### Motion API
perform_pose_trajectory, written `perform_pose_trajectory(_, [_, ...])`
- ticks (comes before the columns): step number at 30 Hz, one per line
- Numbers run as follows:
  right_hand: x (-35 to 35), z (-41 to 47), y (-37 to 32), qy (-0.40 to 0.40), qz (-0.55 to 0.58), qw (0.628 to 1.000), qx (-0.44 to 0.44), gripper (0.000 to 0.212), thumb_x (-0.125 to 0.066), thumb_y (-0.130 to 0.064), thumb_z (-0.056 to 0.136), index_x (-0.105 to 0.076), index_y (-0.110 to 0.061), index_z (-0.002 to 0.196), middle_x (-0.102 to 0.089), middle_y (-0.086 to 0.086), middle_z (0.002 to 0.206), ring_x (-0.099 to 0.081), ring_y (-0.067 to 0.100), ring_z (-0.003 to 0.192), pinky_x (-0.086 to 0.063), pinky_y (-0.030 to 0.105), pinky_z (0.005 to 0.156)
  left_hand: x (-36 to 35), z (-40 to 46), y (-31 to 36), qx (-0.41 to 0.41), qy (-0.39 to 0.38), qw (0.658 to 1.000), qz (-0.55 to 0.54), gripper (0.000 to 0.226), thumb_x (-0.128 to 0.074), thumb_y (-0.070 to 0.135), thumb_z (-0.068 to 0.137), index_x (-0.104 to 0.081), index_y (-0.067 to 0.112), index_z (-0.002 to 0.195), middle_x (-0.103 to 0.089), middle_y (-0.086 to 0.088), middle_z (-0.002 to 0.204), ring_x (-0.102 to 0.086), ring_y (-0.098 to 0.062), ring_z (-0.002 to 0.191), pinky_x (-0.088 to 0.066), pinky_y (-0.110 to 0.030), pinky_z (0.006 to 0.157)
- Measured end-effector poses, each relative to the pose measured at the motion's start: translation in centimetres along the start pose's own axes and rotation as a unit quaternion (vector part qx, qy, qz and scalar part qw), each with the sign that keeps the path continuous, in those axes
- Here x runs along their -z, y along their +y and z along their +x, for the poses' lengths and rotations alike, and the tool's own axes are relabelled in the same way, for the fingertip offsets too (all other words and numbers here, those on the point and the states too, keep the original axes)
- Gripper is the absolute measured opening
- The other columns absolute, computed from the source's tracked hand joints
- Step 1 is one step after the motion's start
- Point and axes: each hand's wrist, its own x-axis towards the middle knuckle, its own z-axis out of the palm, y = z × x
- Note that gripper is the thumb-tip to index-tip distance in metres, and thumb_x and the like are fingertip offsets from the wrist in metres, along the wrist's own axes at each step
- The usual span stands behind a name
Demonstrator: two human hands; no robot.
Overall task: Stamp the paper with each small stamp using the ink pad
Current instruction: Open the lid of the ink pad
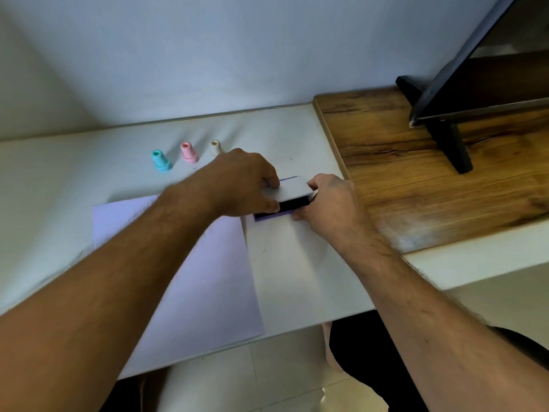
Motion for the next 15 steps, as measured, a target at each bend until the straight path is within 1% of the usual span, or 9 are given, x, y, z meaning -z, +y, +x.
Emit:
perform_pose_trajectory(1, [0.0,0.0,0.0,0.002,0.0,1.0,-0.002,0.047,-0.087,-0.023,0.065,-0.067,-0.017,0.107,-0.068,0.006,0.102,-0.065,0.024,0.091,-0.058,0.039,0.078,0.5,0.2,0.0,-0.007,-0.013,1.0,-0.008,0.041,-0.066,0.043,0.081,-0.066,0.028,0.119,-0.069,0.006,0.113,-0.059,-0.014,0.101,-0.049,-0.031,0.091])
perform_pose_trajectory(3, [0.0,-0.1,-0.1,0.002,0.008,1.0,-0.008,0.047,-0.087,-0.022,0.065,-0.067,-0.017,0.106,-0.068,0.005,0.1,-0.065,0.023,0.089,-0.059,0.039,0.075,1.4,0.6,0.0,-0.019,-0.03,0.999,-0.012,0.032,-0.059,0.038,0.086,-0.069,0.024,0.113,-0.07,0.005,0.105,-0.061,-0.014,0.093,-0.048,-0.027,0.081])
perform_pose_trajectory(4, [0.0,-0.1,-0.1,0.0,0.012,1.0,-0.009,0.047,-0.088,-0.02,0.065,-0.067,-0.016,0.106,-0.069,0.005,0.1,-0.065,0.022,0.087,-0.06,0.039,0.074,1.7,0.9,-0.2,-0.021,-0.031,0.999,-0.009,0.026,-0.055,0.036,0.087,-0.072,0.024,0.102,-0.071,0.004,0.096,-0.06,-0.015,0.087,-0.047,-0.028,0.074])
perform_pose_trajectory(5, [0.1,-0.1,-0.2,-0.002,0.016,1.0,-0.009,0.047,-0.088,-0.019,0.065,-0.068,-0.016,0.107,-0.069,0.006,0.099,-0.066,0.022,0.086,-0.06,0.04,0.073,1.9,1.3,-0.5,-0.019,-0.028,0.999,-0.004,0.024,-0.051,0.035,0.088,-0.071,0.021,0.085,-0.068,0.003,0.082,-0.058,-0.017,0.078,-0.045,-0.028,0.066])
perform_pose_trajectory(6, [0.1,-0.2,-0.3,-0.004,0.02,1.0,-0.009,0.047,-0.088,-0.018,0.064,-0.068,-0.015,0.107,-0.069,0.007,0.099,-0.066,0.023,0.086,-0.061,0.04,0.071,1.9,1.7,-0.7,-0.011,-0.022,1.0,-0.002,0.03,-0.048,0.033,0.09,-0.062,0.017,0.069,-0.061,0.0,0.068,-0.053,-0.019,0.068,-0.041,-0.028,0.059])
perform_pose_trajectory(8, [0.2,-0.2,-0.4,-0.007,0.028,0.999,-0.016,0.048,-0.089,-0.016,0.063,-0.068,-0.013,0.107,-0.068,0.008,0.1,-0.067,0.024,0.085,-0.061,0.041,0.07,1.8,2.4,-1.1,0.002,-0.016,1.0,0.0,0.038,-0.044,0.031,0.093,-0.048,0.012,0.061,-0.053,-0.003,0.059,-0.048,-0.023,0.061,-0.036,-0.029,0.055])
perform_pose_trajectory(12, [0.3,-0.2,-0.6,-0.01,0.035,0.999,-0.026,0.05,-0.09,-0.015,0.063,-0.068,-0.013,0.108,-0.068,0.01,0.101,-0.069,0.027,0.083,-0.061,0.04,0.07,1.6,3.4,-1.5,0.012,-0.011,1.0,-0.005,0.027,-0.047,0.03,0.096,-0.054,0.017,0.073,-0.058,0.0,0.071,-0.053,-0.023,0.075,-0.035,-0.028,0.06])
perform_pose_trajectory(14, [0.4,-0.3,-0.6,-0.009,0.033,0.999,-0.024,0.051,-0.089,-0.015,0.064,-0.067,-0.012,0.11,-0.067,0.01,0.104,-0.068,0.027,0.087,-0.061,0.039,0.071,1.3,3.6,-1.5,0.015,-0.001,1.0,-0.011,0.017,-0.051,0.028,0.094,-0.064,0.016,0.093,-0.062,-0.003,0.085,-0.053,-0.022,0.082,-0.035,-0.026,0.066])
perform_pose_trajectory(15, [0.4,-0.3,-0.6,-0.009,0.032,0.999,-0.023,0.051,-0.089,-0.016,0.064,-0.067,-0.012,0.11,-0.067,0.009,0.105,-0.068,0.026,0.089,-0.061,0.038,0.072,1.2,3.7,-1.5,0.017,0.008,1.0,-0.012,0.02,-0.053,0.027,0.094,-0.066,0.016,0.104,-0.064,-0.004,0.093,-0.053,-0.021,0.085,-0.036,-0.027,0.07])
